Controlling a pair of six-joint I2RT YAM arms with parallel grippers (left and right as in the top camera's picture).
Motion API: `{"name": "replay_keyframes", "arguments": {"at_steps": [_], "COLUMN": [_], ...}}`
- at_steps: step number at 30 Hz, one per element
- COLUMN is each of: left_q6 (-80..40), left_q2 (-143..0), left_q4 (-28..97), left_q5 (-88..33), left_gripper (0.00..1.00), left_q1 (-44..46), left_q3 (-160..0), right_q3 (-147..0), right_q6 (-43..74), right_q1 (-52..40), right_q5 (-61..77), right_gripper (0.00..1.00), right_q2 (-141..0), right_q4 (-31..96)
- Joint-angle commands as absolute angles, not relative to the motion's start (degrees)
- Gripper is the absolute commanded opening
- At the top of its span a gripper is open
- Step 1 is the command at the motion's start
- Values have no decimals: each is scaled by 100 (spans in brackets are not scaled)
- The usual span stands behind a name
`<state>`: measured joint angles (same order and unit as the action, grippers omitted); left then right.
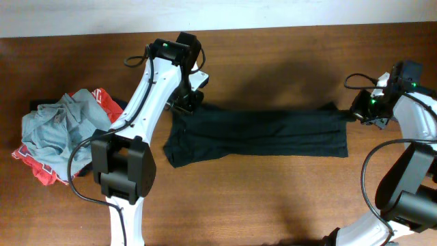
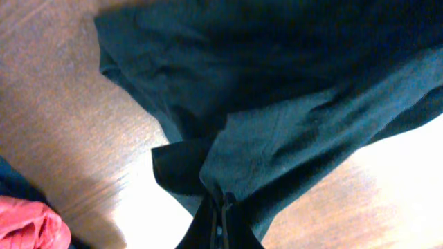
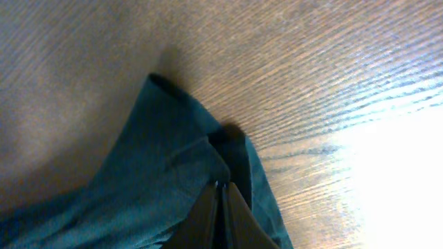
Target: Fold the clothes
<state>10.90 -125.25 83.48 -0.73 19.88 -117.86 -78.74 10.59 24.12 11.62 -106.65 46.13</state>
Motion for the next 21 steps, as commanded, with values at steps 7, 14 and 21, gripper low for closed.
{"name": "replay_keyframes", "arguments": {"at_steps": [7,14,21], "left_q6": [1037,821,821], "left_q2": [-12392,-12381,-12248], "left_q4": [8582,8573,8484], "left_q5": [311,628,257], "left_gripper": [39,42,34], "left_q1": [1999,1896,1920], "left_q3": [-11824,-11826,-11942], "right_q3": [-7972,-7975,-7975], "right_q6": [1286,1402,1400], "right_q1": [2405,2421,2467], "right_q5": [919,972,1293], "right_gripper": [68,63,75], "right_q2": [-10530,-10525,-10525], "right_q4": [4639,4735,4939]}}
